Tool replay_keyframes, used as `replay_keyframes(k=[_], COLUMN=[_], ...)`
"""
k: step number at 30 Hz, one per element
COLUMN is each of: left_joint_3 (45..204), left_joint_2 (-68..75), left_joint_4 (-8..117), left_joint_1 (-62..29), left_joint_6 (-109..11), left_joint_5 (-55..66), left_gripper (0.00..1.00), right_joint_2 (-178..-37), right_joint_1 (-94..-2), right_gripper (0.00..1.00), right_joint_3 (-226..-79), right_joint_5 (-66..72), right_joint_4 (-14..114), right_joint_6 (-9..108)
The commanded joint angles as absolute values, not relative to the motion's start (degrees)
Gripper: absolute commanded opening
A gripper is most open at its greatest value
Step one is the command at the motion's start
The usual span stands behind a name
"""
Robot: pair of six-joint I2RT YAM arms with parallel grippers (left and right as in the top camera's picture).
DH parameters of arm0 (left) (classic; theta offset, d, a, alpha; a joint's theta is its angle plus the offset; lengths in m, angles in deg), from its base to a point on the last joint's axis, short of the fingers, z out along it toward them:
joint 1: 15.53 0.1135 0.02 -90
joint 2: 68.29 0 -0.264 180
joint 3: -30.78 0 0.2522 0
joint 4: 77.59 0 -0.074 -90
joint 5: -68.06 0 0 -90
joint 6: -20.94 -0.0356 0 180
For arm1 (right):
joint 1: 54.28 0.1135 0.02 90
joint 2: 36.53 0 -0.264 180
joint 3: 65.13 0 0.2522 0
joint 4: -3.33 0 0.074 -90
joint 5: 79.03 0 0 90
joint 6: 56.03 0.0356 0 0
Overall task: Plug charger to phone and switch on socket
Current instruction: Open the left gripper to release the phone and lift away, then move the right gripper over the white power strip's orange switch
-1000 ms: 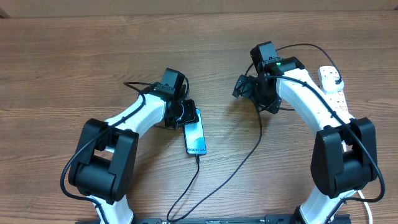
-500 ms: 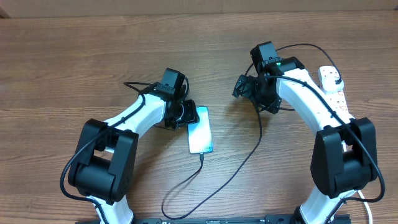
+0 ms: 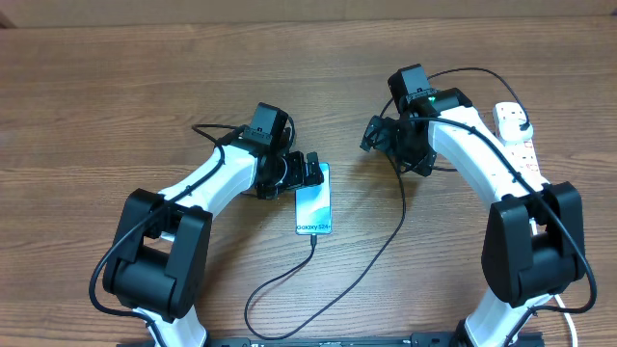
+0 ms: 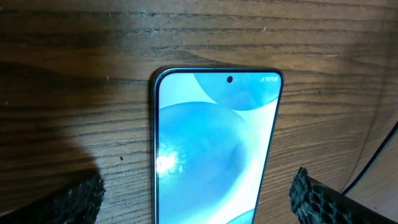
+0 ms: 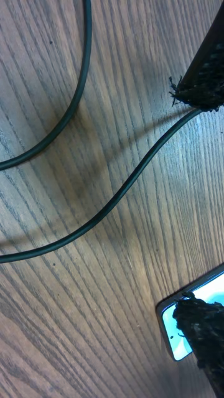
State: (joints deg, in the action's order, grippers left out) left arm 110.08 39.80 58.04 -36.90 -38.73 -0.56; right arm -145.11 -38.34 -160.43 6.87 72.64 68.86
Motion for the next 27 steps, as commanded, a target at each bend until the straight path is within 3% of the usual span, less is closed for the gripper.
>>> replay_keyframes(k=[1,11,18,27], left_joint_3=[109.88,129.73,146.01,149.03], left_joint_2=[40.92,35.45,25.84,16.55], left_joint_4=[55.94,27.94,13.17,11.05], left_joint_1=[-36.11,-35.83,-35.83,-35.8], left_joint_6=[-39.47,-46.84,-46.8,-46.82], left_joint_5=[-2.94,-21.85,-25.1,-25.12], left_gripper=[0.99,1.0,1.0,0.99], right_joint_2=[-143.91,-143.91,-143.91,-143.91], right_joint_1=[-38.23,-38.23,-38.23,-38.23], right_gripper=[1.0,1.0,1.0,1.0], right_joint_3=[-160.21,-160.21,-160.21,-160.21], right_joint_5=[7.49,7.46,7.49,7.44], right_joint_4=[72.55,71.83,71.87,71.89], right_joint_6=[68.36,68.38,68.38,68.38])
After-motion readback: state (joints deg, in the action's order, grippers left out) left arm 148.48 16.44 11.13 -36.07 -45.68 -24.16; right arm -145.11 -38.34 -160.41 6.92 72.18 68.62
